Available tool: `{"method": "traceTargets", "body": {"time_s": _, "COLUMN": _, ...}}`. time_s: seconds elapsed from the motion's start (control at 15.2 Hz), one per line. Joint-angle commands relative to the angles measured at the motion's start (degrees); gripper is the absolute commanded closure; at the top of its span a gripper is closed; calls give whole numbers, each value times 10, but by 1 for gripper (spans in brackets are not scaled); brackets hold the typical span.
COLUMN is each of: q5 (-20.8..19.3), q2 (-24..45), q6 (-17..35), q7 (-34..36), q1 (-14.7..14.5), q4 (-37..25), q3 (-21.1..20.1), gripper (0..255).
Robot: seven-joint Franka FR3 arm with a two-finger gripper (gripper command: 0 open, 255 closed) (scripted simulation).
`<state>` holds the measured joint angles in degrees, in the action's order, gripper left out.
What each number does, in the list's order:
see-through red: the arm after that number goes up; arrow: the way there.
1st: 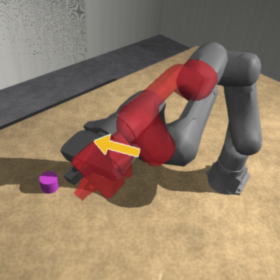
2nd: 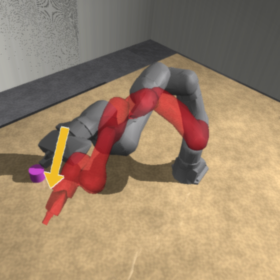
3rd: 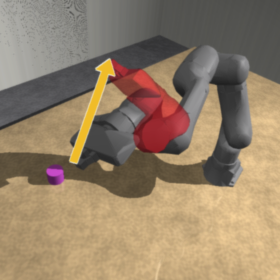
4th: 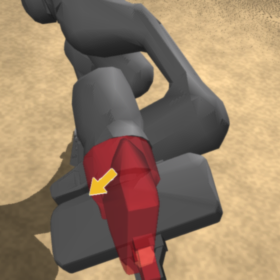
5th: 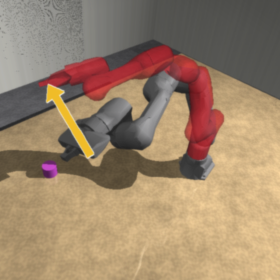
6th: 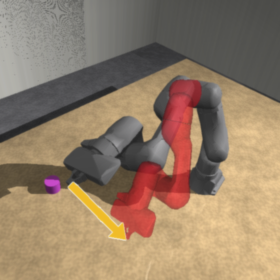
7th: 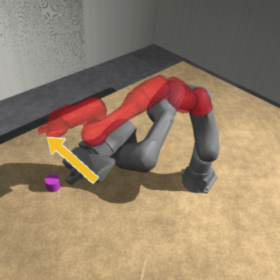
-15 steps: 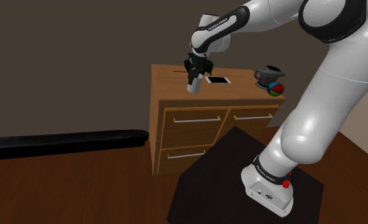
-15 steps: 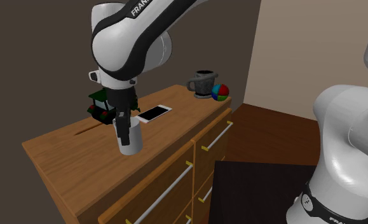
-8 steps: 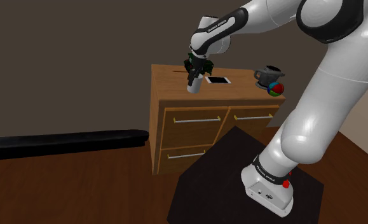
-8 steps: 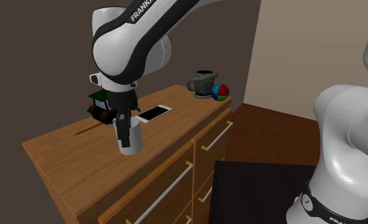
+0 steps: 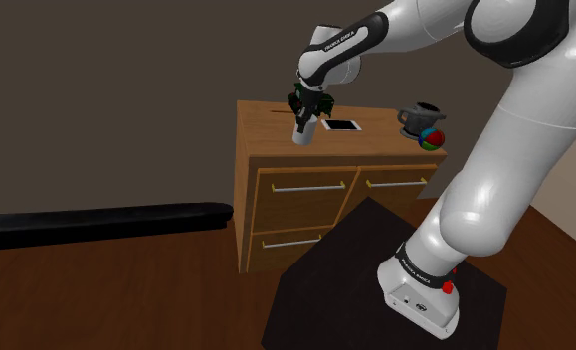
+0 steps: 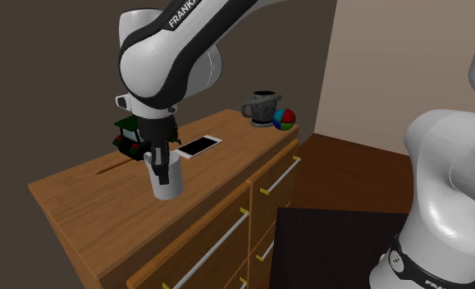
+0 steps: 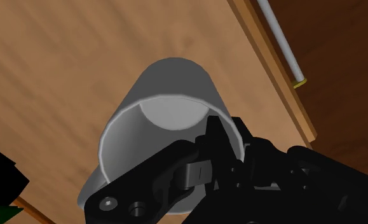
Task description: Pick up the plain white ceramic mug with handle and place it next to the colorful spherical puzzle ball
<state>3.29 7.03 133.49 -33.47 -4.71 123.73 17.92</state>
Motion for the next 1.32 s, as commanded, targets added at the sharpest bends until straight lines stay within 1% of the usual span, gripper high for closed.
{"method": "traceTargets", "body": {"time_s": 0.0, "q5": 0, "q2": 0, "q6": 0, "q7": 0, "q1": 0, "q4": 0, "q3": 0, "gripper": 255}}
{"method": "traceTargets", "body": {"time_s": 0.13, "q5": 0, "q2": 0, "q6": 0, "q7": 0, "q1": 0, "q4": 0, "q3": 0, "gripper": 255}}
{"method": "traceTargets", "body": {"time_s": 1.25, "q5": -27, "q2": -62, "q6": -124, "q7": 19, "q1": -4, "q4": -65, "q3": 2, "gripper": 255}}
